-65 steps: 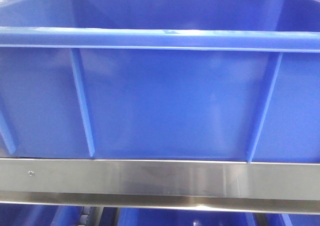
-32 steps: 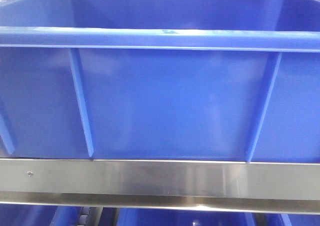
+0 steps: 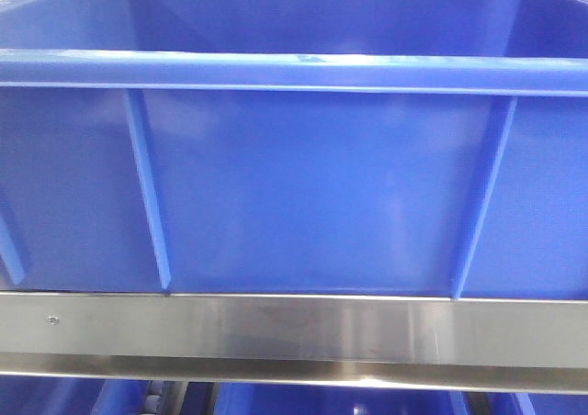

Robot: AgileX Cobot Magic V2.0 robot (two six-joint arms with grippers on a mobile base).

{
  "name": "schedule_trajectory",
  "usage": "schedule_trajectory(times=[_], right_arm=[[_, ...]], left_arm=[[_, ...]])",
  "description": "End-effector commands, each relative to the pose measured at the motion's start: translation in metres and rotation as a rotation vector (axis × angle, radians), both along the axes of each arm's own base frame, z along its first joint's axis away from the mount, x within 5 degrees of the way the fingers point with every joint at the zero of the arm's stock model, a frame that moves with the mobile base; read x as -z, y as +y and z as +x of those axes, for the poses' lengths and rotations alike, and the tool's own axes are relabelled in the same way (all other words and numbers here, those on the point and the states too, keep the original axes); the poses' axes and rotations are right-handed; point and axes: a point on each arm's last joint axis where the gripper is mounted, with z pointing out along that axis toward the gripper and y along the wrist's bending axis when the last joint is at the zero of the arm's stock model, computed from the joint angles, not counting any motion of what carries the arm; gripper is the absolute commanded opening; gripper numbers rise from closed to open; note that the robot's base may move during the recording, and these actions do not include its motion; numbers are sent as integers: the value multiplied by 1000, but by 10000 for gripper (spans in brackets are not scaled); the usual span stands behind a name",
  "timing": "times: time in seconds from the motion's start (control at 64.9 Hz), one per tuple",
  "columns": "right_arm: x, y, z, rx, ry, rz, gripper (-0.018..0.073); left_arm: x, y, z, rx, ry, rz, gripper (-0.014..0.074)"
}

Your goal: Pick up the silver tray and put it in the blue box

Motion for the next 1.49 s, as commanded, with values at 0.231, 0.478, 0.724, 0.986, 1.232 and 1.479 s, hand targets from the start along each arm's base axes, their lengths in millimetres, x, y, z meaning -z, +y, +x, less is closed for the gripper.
schedule_trajectory(times=[0.231,0.478,0.724,0.986,1.232,1.479], right_arm=[[-15,0,0,-6,-102,1,57],[-13,-1,1,35,-96,18,57],[22,-7,4,234,-194,17,57],[86,-12,2,344,-319,23,57],[117,-12,8,345,-270,19,57],[116,-12,8,345,-274,21,57]], left_arm=[[-11,1,-2,-8,-115,-22,-95],[-11,1,-2,-8,-115,-22,-95],[-11,1,-2,-8,-115,-22,-95],[-11,1,-2,-8,-115,-22,-96],[-11,1,-2,-8,-114,-22,-96],[-11,1,-2,-8,-114,-22,-96]])
